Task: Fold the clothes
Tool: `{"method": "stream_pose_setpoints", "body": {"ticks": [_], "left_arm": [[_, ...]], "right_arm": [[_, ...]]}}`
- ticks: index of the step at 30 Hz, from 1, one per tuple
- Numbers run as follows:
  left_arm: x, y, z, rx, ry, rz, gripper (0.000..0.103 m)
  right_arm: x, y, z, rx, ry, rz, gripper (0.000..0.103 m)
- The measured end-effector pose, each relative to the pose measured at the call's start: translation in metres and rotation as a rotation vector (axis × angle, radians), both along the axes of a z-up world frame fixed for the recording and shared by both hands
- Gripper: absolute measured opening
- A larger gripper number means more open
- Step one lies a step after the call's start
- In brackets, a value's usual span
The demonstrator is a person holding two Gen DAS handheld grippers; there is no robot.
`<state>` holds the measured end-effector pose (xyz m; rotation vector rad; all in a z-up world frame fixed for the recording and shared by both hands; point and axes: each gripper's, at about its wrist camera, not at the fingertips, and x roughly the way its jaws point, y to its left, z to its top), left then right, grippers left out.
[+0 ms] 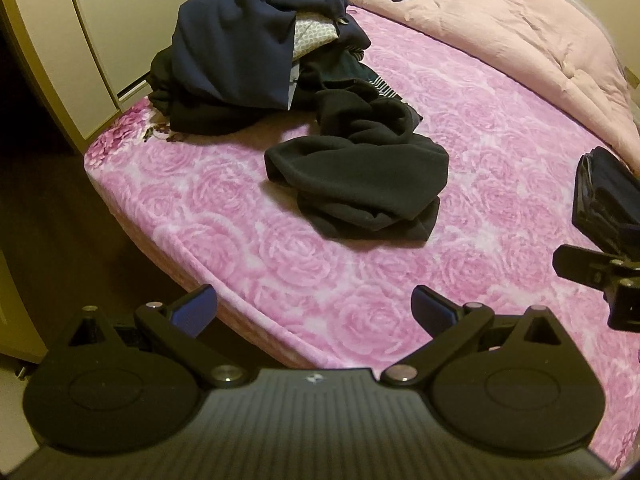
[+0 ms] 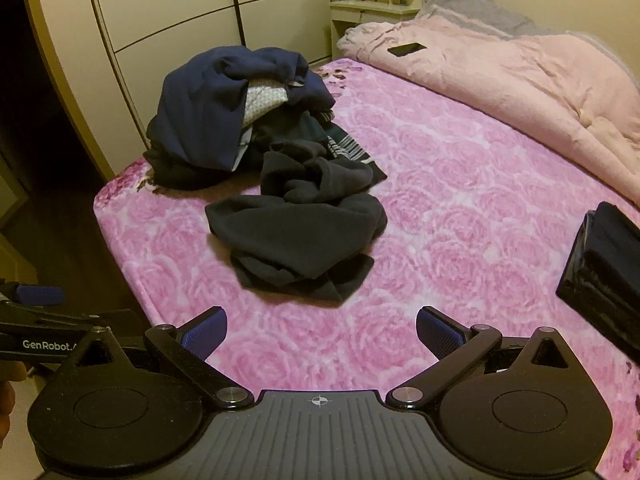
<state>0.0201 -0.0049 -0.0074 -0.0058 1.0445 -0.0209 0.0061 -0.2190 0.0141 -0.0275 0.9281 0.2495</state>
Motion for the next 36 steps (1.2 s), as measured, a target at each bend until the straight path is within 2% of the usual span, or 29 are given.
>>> {"method": "stream_pose_setpoints", "body": {"ticks": [16, 25, 29, 36], "left_arm": [[-0.003, 0.004, 0.000, -0.003, 0.001, -0.007, 0.102], [-0.002, 0.002, 0.003, 0.010, -0.014, -0.044, 0.102], [-0.001, 0.001, 0.003, 0.050, -0.031, -0.056, 0.102], [0.002, 0.001, -0.004, 0.073, -0.058, -0.059, 0.102]], "right_arm": [[-0.005, -0.002, -0.009, 0.003, 0.020, -0.008, 0.103], [-0.007, -0.017, -0.009, 0.041, -0.035, -0.015, 0.103], [-0.005, -0.029, -0.009, 0.056, -0.046, 0.020, 0.103], [0.010, -0.048, -0.017, 0.013, -0.057, 0.104, 0.103]]}}
